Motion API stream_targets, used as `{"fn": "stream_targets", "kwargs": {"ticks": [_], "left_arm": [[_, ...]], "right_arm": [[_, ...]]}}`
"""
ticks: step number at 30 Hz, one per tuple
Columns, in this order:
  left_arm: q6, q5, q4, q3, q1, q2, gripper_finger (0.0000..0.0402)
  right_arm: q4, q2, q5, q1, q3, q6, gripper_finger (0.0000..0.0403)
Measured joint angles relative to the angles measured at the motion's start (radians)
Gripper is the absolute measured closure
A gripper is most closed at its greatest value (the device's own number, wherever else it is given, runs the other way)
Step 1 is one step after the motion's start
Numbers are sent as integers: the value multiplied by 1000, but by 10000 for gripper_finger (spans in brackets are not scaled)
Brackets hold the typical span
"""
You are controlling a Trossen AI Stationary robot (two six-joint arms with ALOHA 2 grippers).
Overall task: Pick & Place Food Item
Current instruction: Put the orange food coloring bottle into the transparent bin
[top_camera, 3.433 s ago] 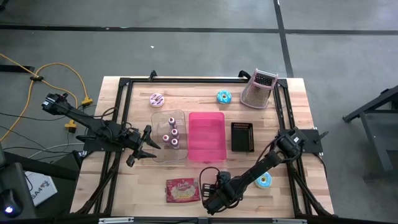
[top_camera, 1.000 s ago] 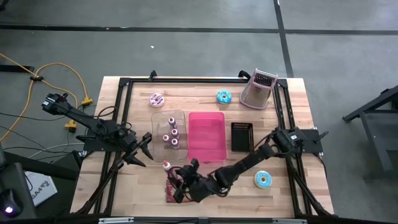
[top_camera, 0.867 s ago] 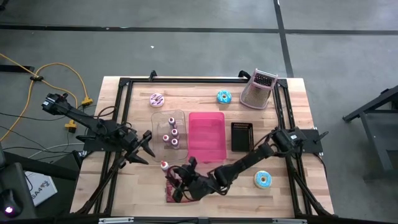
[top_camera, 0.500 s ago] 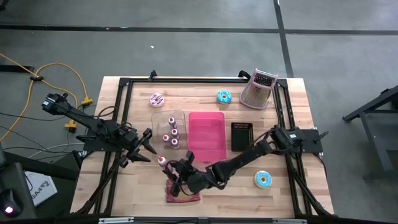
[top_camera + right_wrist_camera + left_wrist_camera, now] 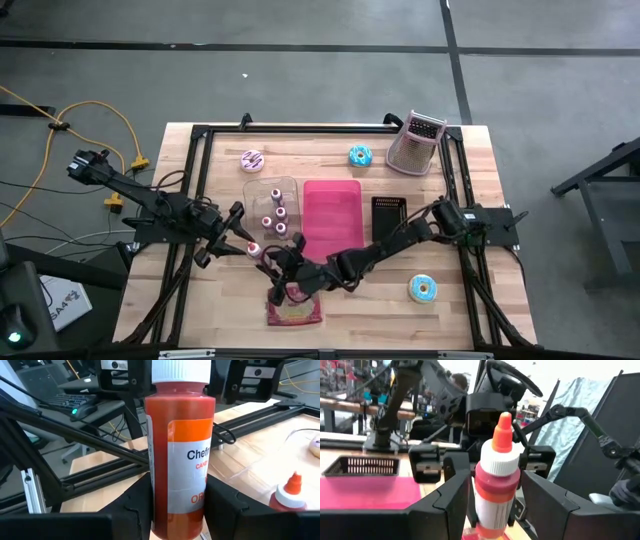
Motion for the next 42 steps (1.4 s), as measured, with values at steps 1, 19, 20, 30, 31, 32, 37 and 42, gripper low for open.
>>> {"fn": "stream_targets", "kwargs": {"ticks": [1, 19, 20, 30, 31, 32, 37, 42], "left_arm": [[7, 0, 9, 0, 0, 0, 226], [45, 2, 58, 0, 38, 0, 226], [45, 2, 58, 0, 44, 0, 226], [42, 9, 58, 0, 72, 0, 226], [42, 9, 59, 0, 72, 0, 226], [42, 9, 59, 0, 72, 0, 226], [11, 13, 59, 0, 72, 0, 226], [-16, 13, 57, 0, 72, 0, 226]], "right_arm": [[4, 0, -6, -3, 0, 0, 273], [28, 0, -79, -49, 0, -27, 273], [28, 0, -79, -50, 0, -26, 273], [54, 0, -110, -69, 0, -59, 273], [54, 0, -111, -70, 0, -60, 273], [56, 0, -112, -73, 0, -60, 273], [60, 0, -154, -83, 0, -59, 273], [60, 0, -159, -87, 0, -59, 273]]}}
